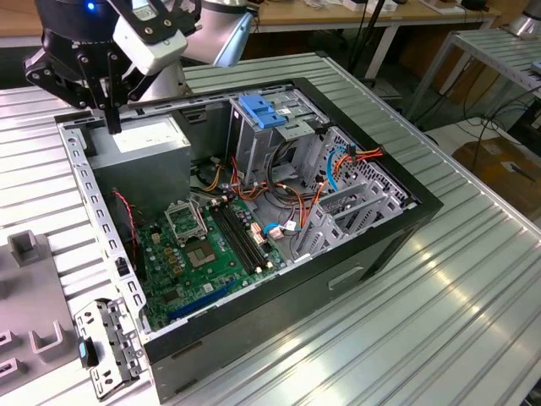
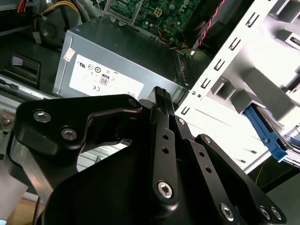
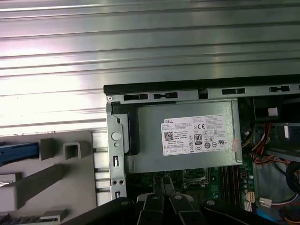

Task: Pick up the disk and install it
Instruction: 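Reach for the disk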

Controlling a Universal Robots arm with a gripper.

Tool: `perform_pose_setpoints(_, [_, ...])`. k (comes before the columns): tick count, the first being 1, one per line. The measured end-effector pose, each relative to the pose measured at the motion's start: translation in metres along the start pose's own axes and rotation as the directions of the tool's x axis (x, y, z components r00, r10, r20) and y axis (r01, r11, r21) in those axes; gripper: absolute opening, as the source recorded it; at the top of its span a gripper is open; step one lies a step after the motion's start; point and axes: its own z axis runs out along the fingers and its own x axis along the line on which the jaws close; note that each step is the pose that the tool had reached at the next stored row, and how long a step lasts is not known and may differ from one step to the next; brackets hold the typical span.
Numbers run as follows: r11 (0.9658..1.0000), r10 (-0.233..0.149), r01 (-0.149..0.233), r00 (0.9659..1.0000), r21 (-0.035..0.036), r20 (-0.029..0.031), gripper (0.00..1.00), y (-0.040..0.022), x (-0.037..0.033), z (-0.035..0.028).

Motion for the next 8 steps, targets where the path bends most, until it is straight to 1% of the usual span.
perform_pose_setpoints(4, [1.0, 0.0, 0.0, 1.0, -0.0001, 0.0, 0.11, 0.0003, 0.01, 0.0001])
perform_pose_setpoints(8, [1.0, 0.0, 0.0, 1.0, -0.0001, -0.0003, 0.11, 0.0003, 0.016, 0.0002])
